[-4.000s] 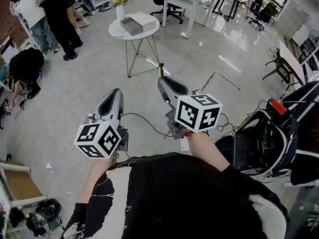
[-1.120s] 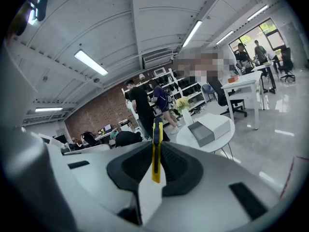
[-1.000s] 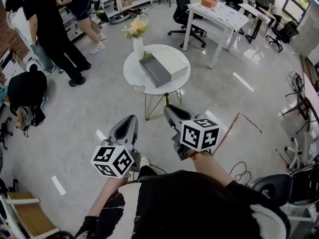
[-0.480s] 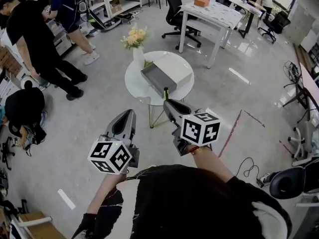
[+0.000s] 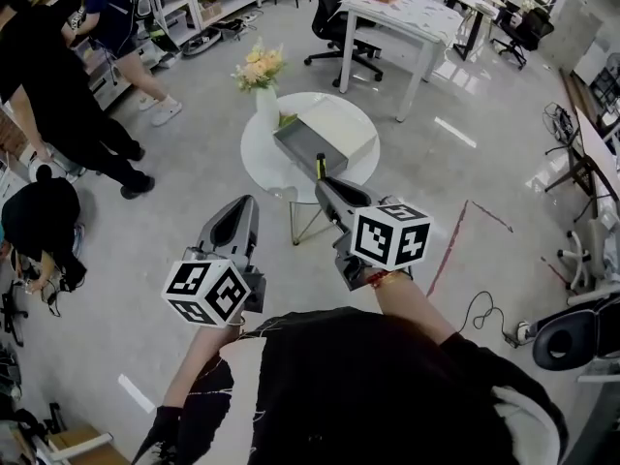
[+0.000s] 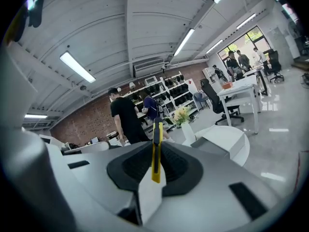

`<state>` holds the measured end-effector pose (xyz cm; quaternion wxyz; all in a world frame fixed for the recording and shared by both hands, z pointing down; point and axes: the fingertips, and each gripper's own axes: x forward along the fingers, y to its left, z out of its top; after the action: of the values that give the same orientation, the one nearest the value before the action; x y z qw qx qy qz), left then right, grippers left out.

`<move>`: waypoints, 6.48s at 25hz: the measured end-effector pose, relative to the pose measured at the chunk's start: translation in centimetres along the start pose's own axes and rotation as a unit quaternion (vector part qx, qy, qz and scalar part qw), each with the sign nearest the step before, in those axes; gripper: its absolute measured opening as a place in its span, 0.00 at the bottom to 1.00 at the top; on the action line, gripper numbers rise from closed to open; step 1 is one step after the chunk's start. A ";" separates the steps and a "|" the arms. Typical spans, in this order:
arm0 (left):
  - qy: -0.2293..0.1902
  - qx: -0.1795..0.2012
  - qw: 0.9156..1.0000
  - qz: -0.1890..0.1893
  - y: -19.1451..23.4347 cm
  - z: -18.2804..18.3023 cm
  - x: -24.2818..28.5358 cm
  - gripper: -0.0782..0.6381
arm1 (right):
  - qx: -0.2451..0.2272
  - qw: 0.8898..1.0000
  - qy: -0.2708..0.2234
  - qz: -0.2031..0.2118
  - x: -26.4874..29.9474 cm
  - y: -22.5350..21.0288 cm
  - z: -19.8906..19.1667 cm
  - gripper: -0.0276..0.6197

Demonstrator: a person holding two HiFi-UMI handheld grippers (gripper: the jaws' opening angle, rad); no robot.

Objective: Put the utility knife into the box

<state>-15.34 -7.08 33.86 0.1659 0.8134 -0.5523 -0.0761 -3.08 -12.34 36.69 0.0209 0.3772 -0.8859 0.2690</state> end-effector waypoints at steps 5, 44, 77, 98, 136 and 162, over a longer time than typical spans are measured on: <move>0.014 0.007 1.000 -0.001 1.7 -0.6 0.6 0.12 | 0.055 0.998 0.003 0.005 1.2 -0.4 -0.6 0.13; 0.029 -0.040 0.990 0.134 17.1 -1.5 18.4 0.12 | 0.016 0.980 0.197 -0.013 23.2 -21.1 -0.6 0.13; 0.026 -0.066 0.960 0.272 24.4 -1.8 14.9 0.12 | -0.037 0.886 0.446 -0.124 30.0 -28.8 -15.3 0.13; 0.051 -0.085 0.958 0.270 26.1 -3.1 15.6 0.12 | -0.025 0.874 0.459 -0.156 30.3 -29.2 -16.3 0.14; 0.209 -0.016 0.974 0.081 31.2 -3.7 11.3 0.12 | -0.017 0.903 0.367 -0.223 29.4 -27.6 -14.9 0.23; 0.130 -0.005 0.978 -0.163 15.3 0.3 18.9 0.12 | 0.165 0.974 -0.085 -0.129 17.2 -7.4 6.4 0.06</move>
<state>-21.60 -29.75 40.06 0.2258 0.8946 -0.3856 0.0017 -9.32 -31.03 38.71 -0.0828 0.5083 -0.7714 0.3738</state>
